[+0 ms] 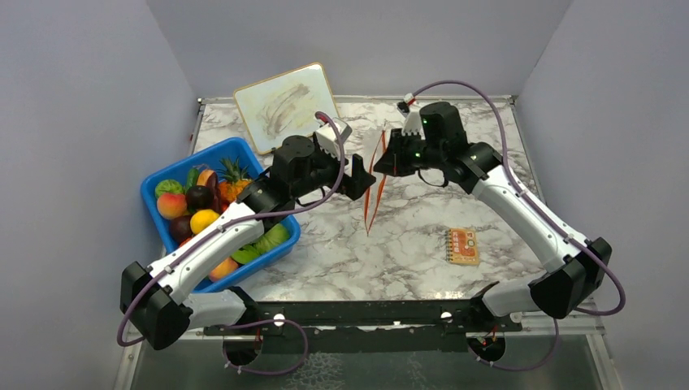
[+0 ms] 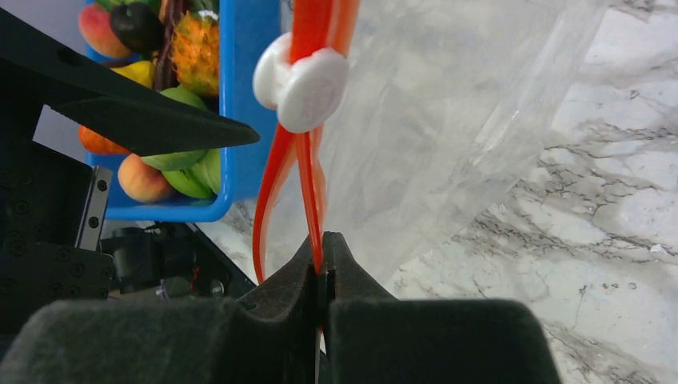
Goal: Place the food in the zip-top bag and seal the zipper
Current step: Open the zipper of the food storage bag.
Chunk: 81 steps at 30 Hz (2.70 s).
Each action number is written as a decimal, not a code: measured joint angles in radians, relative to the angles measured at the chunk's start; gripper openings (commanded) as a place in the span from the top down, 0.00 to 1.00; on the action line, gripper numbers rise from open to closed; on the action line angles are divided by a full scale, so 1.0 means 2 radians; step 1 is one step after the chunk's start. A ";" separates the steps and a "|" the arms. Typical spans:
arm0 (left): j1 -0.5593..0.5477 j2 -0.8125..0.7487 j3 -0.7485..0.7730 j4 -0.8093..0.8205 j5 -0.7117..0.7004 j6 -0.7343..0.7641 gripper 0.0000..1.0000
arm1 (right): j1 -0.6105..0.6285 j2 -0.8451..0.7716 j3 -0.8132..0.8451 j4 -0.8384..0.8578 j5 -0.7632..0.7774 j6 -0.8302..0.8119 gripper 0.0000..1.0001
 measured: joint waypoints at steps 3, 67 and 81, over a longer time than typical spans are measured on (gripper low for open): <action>0.000 0.008 0.000 -0.007 -0.001 0.013 0.06 | 0.018 0.016 0.011 -0.013 0.009 -0.003 0.99; 0.045 -0.078 -0.029 -0.135 -0.157 -0.068 0.95 | 0.173 -0.150 -0.146 0.148 0.355 0.080 0.99; 0.047 -0.075 -0.047 -0.070 0.027 -0.096 0.26 | 0.173 -0.100 -0.150 0.163 0.290 0.068 0.99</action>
